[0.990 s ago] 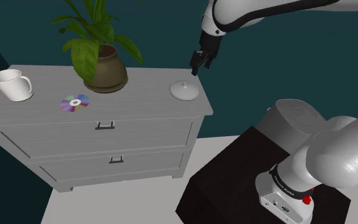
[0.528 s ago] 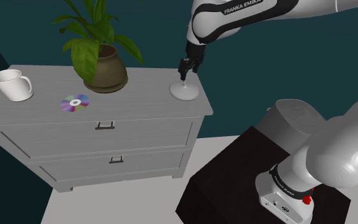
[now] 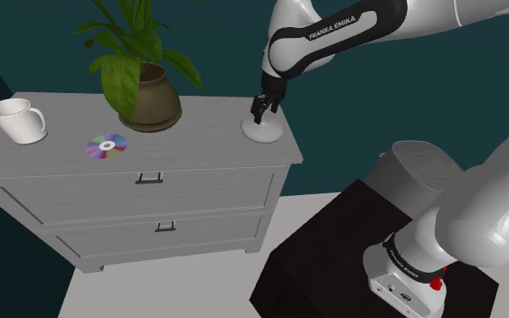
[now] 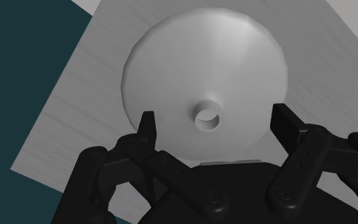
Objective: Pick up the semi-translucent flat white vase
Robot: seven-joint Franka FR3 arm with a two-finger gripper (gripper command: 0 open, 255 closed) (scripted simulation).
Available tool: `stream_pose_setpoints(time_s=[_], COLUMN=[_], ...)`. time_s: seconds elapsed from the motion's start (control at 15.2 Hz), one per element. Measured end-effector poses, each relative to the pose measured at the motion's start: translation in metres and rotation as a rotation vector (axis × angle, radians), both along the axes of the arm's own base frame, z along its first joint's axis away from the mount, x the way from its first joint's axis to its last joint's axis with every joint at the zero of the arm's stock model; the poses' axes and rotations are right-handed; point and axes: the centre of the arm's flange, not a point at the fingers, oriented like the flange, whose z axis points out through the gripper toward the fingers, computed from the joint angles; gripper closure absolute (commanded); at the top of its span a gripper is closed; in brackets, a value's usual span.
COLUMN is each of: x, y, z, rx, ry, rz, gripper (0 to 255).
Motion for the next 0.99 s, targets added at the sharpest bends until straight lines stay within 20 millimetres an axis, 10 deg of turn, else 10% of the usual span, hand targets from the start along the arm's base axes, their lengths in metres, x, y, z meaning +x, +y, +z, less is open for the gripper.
stream_pose_setpoints(time_s=[0.99], x=[0.000], y=[0.001], z=[0.020], rx=[0.000], ry=[-0.001], rz=[0.000], gripper=[255])
